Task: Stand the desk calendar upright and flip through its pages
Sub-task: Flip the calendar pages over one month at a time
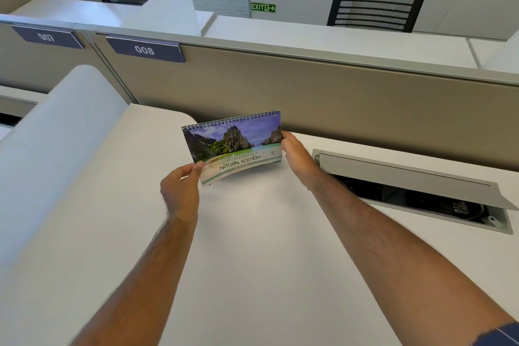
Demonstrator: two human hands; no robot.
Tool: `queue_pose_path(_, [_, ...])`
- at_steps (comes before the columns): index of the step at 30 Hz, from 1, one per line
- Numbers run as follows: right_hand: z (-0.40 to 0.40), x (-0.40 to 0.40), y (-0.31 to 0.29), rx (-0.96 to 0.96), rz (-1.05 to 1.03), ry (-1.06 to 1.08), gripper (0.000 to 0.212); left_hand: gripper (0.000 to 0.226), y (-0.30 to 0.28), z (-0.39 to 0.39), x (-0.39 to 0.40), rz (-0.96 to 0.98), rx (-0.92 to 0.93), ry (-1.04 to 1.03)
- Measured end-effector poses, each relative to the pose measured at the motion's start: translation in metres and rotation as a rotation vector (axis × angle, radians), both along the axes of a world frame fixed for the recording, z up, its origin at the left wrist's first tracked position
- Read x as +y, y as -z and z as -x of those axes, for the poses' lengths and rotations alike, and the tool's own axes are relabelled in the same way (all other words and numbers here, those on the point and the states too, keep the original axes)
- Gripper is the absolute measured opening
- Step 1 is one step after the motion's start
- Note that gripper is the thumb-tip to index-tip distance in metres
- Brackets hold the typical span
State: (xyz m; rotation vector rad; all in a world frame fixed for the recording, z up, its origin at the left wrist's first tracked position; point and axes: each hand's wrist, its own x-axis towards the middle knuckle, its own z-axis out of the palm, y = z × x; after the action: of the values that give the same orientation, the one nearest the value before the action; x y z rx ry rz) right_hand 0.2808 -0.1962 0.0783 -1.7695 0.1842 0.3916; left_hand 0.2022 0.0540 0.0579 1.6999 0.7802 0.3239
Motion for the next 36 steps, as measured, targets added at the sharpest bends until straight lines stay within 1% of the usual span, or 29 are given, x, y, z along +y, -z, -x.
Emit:
queue_pose_path(2, [0.000,0.000,0.000,0.006,0.006,0.014,0.036,0.022,-0.001,0.003,0.003,-0.051,0.009,-0.003])
queue_pose_path(5, [-0.001,-0.003,-0.001,0.034,-0.027,0.033,0.034,0.018,-0.005,0.008,0.004,-0.107,-0.002,-0.017])
queue_pose_path(9, [-0.004,-0.004,0.003,0.055,-0.074,0.062,0.039,0.011,-0.004,0.013,0.006,-0.064,-0.068,0.021])
queue_pose_path(11, [-0.006,-0.001,0.007,0.045,-0.097,0.068,0.040,0.012,-0.005,0.014,0.008,0.020,-0.124,0.052])
queue_pose_path(14, [-0.007,-0.001,0.009,0.058,-0.134,0.102,0.046,0.012,-0.017,0.016,0.004,0.125,-0.130,0.105])
queue_pose_path(17, [-0.009,-0.006,0.011,0.103,-0.176,0.133,0.052,0.011,-0.031,0.016,0.006,0.321,-0.214,0.216])
queue_pose_path(20, [-0.010,-0.009,0.012,0.078,-0.234,0.106,0.050,0.030,-0.053,0.012,0.010,0.517,-0.321,0.250])
queue_pose_path(22, [-0.011,-0.009,0.012,0.072,-0.229,0.106,0.047,0.042,-0.071,0.006,0.011,0.618,-0.336,0.261])
queue_pose_path(23, [-0.012,-0.008,0.012,0.072,-0.217,0.094,0.047,0.046,-0.078,0.002,0.012,0.639,-0.344,0.270])
queue_pose_path(25, [-0.013,-0.007,0.013,0.071,-0.203,0.062,0.053,0.049,-0.089,-0.006,0.014,0.625,-0.356,0.292])
queue_pose_path(28, [-0.016,-0.007,0.014,0.086,-0.195,0.046,0.058,0.050,-0.100,-0.020,0.014,0.540,-0.331,0.311])
queue_pose_path(32, [-0.018,-0.006,0.014,0.095,-0.186,0.041,0.048,0.043,-0.106,-0.032,0.012,0.480,-0.288,0.294])
queue_pose_path(34, [-0.018,-0.007,0.016,0.088,-0.184,0.039,0.048,0.041,-0.103,-0.035,0.014,0.455,-0.288,0.282])
queue_pose_path(36, [-0.017,-0.007,0.016,0.081,-0.179,0.039,0.048,0.036,-0.095,-0.034,0.015,0.381,-0.294,0.242])
